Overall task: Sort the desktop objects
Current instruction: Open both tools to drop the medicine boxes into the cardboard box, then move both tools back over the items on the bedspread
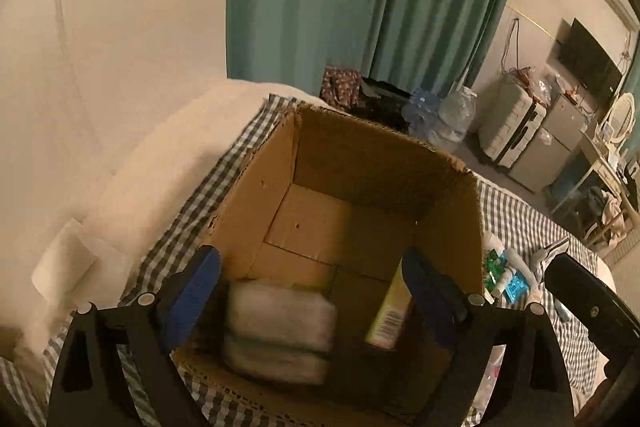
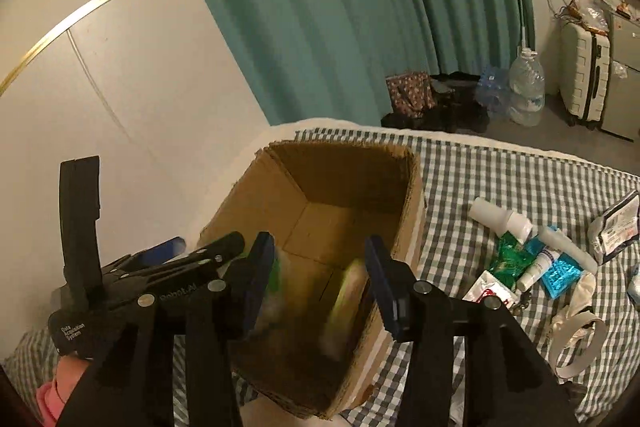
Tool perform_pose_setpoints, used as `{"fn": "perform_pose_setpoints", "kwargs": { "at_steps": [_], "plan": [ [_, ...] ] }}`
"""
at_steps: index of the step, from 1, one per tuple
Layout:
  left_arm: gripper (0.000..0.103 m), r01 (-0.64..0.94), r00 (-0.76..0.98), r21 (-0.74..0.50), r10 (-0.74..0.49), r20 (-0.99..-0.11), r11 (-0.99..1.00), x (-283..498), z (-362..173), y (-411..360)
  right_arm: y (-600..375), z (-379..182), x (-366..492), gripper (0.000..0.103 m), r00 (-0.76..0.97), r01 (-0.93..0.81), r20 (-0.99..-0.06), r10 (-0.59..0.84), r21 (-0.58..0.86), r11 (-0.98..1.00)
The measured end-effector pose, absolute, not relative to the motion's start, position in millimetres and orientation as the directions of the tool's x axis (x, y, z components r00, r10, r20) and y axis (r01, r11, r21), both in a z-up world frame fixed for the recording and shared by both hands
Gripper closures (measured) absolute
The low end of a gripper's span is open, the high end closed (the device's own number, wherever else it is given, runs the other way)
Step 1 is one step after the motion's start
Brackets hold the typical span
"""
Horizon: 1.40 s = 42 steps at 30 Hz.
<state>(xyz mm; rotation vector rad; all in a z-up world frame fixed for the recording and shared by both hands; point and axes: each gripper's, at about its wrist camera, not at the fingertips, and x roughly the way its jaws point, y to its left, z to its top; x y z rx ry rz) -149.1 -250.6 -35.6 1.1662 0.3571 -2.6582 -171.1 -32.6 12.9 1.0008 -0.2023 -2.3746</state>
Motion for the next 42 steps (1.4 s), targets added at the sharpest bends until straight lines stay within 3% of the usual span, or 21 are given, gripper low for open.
{"fn": "perform_pose_setpoints", "kwargs": {
  "at_steps": [11,15,17,20,24,28,34,39,42],
  "plan": [
    [0.0,0.226,-0.746,-0.134,-0.083,-0.661,-0.965,-124,11,-208,3,48,-142,0.053,-0.653,0.391,-0.574,-0.494,0.303,-0.869],
    [0.0,0.178,-0.775,-0.143,-0.05,-0.629,-0.974,-114,25,-178,34,66,-123,0.034,-0.721,0.348,-0.529,-0.449,0.284,-0.893],
    [0.0,0.16,-0.796,-0.145,-0.041,-0.604,-0.976,-106,31,-160,50,74,-113,0.012,-0.755,0.325,-0.501,-0.423,0.274,-0.905],
    [0.0,0.138,-0.827,-0.161,-0.024,-0.561,-0.977,-96,38,-136,79,87,-97,0.001,-0.804,0.296,-0.455,-0.383,0.254,-0.921],
    [0.0,0.109,-0.866,-0.253,0.033,-0.499,-0.961,-82,43,-113,116,104,-67,0.0,-0.889,0.185,-0.402,-0.22,0.126,-0.975],
    [0.0,0.121,-0.874,-0.229,0.006,-0.486,-0.966,-81,39,-86,143,101,-57,0.0,-0.906,0.066,-0.418,-0.065,0.011,-0.998],
    [0.0,0.019,-0.859,-0.191,0.082,-0.506,-0.982,-79,23,-47,219,73,-57,0.0,-0.873,0.015,-0.46,-0.164,0.31,-0.95],
    [0.0,-0.012,-0.808,-0.131,0.087,-0.583,-0.991,-89,-12,-16,247,53,-60,0.0,-0.872,-0.071,-0.485,-0.069,0.265,-0.962],
    [0.0,-0.024,-0.779,-0.098,0.08,-0.622,-0.995,-98,-34,1,267,27,-75,0.0,-0.808,-0.155,-0.588,-0.051,0.295,-0.943]
  ]
}}
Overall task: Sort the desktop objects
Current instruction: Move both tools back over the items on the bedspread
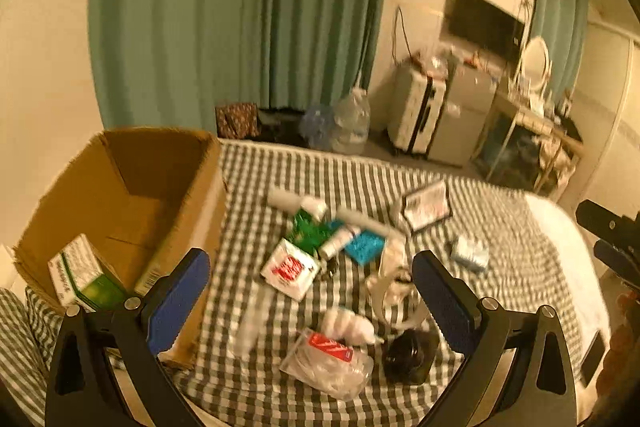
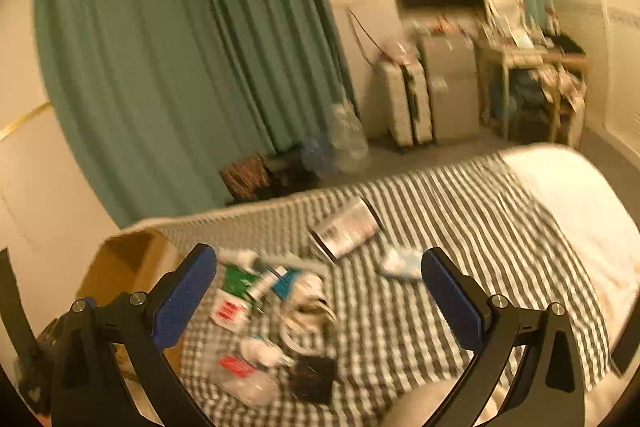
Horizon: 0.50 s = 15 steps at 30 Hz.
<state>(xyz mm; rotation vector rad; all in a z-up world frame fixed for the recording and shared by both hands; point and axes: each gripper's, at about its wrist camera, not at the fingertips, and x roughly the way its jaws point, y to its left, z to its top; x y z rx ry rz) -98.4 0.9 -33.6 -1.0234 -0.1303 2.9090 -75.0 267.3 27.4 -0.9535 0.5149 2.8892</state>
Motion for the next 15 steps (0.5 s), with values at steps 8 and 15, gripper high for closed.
{"fn": "perform_pose_setpoints", "kwargs": {
  "at_steps": [8,15],
  "plan": [
    [0.0,-0.108,-0.687,-0.061,0.118,-0.716,-0.992,-130,-85,53,310,-24,-101,0.0,-0.73,-0.205,-0.678,-0.086,0.338,-0.918],
    [0.0,-0.2,-0.594,-0.057,0.167,-0.787,-0.978,-159,-134,110,326,-63,-143,0.001,-0.672,-0.248,-0.74,-0.03,0.264,-0.932]
  ]
}}
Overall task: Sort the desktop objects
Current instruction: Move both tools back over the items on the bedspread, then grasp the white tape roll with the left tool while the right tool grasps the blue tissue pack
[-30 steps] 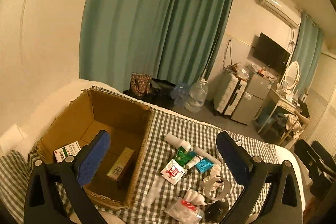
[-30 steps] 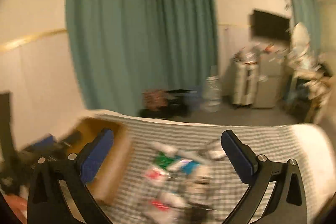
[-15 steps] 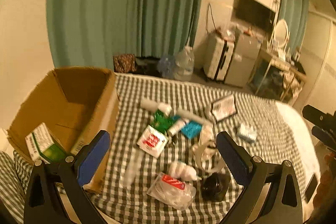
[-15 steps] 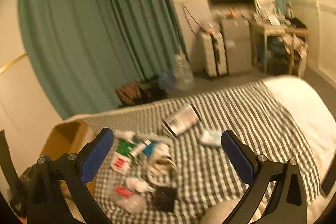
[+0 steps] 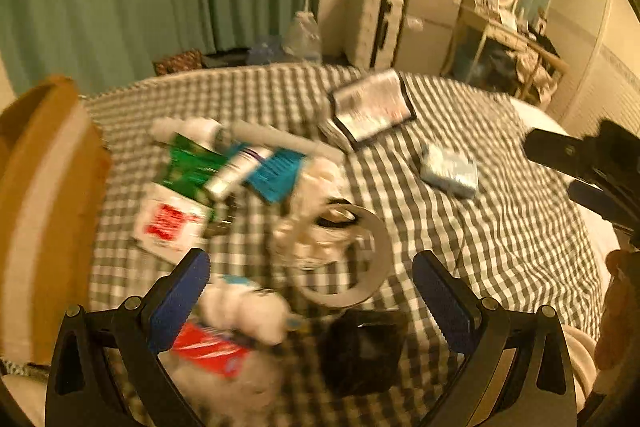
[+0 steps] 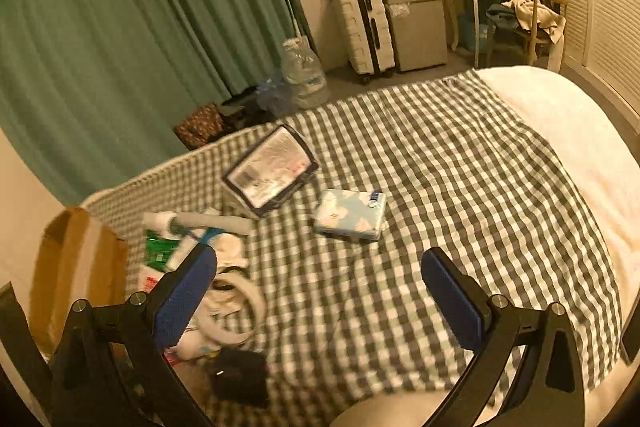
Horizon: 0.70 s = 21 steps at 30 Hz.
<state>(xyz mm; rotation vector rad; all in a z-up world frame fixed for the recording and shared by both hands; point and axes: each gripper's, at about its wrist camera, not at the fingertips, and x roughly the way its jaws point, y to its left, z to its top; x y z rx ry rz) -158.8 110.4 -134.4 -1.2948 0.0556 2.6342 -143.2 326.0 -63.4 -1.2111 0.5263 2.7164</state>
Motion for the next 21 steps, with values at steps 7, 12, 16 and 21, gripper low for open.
{"fn": "perform_pose_setpoints", "kwargs": {
  "at_steps": [7,12,16,21],
  "plan": [
    [0.0,-0.21,-0.528,-0.044,0.151,-0.835,-0.977,-189,-172,139,337,-110,-187,0.006,-0.587,-0.27,-0.807,-0.054,0.259,-0.927],
    [0.0,-0.185,-0.503,-0.014,0.107,-0.857,-0.983,-203,-191,141,341,-127,-212,0.006,-0.557,-0.282,-0.829,-0.042,0.237,-0.93],
    [0.0,-0.172,-0.495,-0.029,0.111,-0.862,-0.985,-211,-199,139,346,-141,-229,0.006,-0.53,-0.307,-0.847,-0.041,0.236,-0.922],
    [0.016,-0.188,-0.416,-0.09,0.162,-0.895,-0.978,-221,-208,137,344,-158,-250,0.006,-0.487,-0.304,-0.873,-0.029,0.201,-0.931]
  ]
}}
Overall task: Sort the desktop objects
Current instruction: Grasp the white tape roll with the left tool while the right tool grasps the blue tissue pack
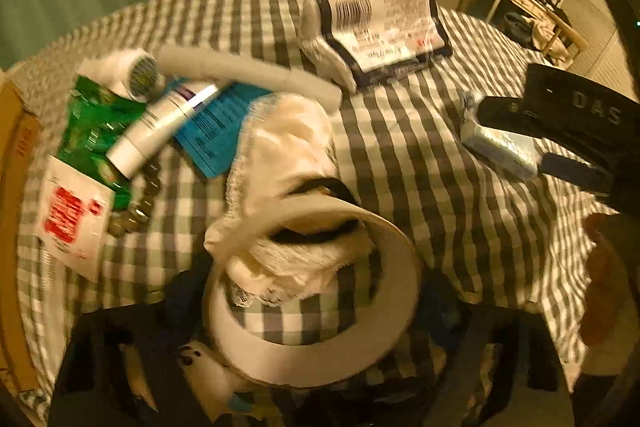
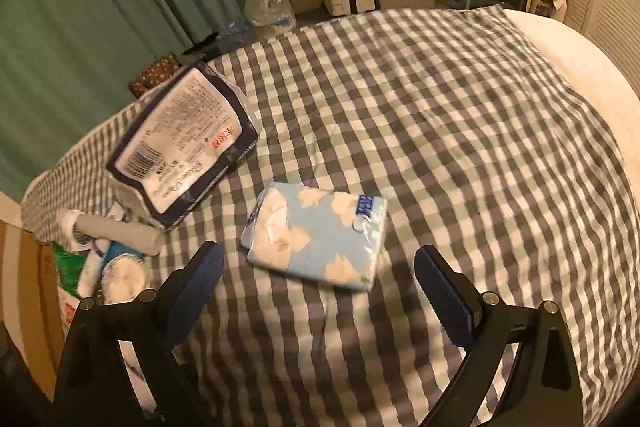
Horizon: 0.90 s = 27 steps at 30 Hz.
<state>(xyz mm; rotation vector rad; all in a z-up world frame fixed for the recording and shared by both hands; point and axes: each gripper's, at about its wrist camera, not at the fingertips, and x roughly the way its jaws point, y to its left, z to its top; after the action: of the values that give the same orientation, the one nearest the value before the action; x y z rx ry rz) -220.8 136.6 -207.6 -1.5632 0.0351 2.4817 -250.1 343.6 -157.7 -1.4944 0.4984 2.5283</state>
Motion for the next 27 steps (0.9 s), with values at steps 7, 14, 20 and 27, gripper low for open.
{"fn": "perform_pose_setpoints", "kwargs": {
  "at_steps": [7,14,20,27],
  "plan": [
    [0.017,-0.204,-0.426,-0.082,0.164,-0.89,-0.975,-214,-205,136,344,-173,-260,0.026,-0.457,-0.3,-0.889,-0.034,0.189,-0.935],
    [0.017,-0.186,-0.45,-0.059,0.138,-0.882,-0.981,-206,-192,128,348,-169,-248,0.029,-0.486,-0.287,-0.872,-0.048,0.212,-0.934],
    [0.017,-0.168,-0.489,-0.059,0.135,-0.862,-0.984,-197,-161,115,346,-141,-220,0.029,-0.533,-0.273,-0.842,-0.087,0.268,-0.924],
    [0.017,-0.165,-0.56,-0.077,0.158,-0.813,-0.983,-184,-116,111,318,-82,-180,0.029,-0.615,-0.2,-0.78,-0.11,0.289,-0.936]
  ]
}}
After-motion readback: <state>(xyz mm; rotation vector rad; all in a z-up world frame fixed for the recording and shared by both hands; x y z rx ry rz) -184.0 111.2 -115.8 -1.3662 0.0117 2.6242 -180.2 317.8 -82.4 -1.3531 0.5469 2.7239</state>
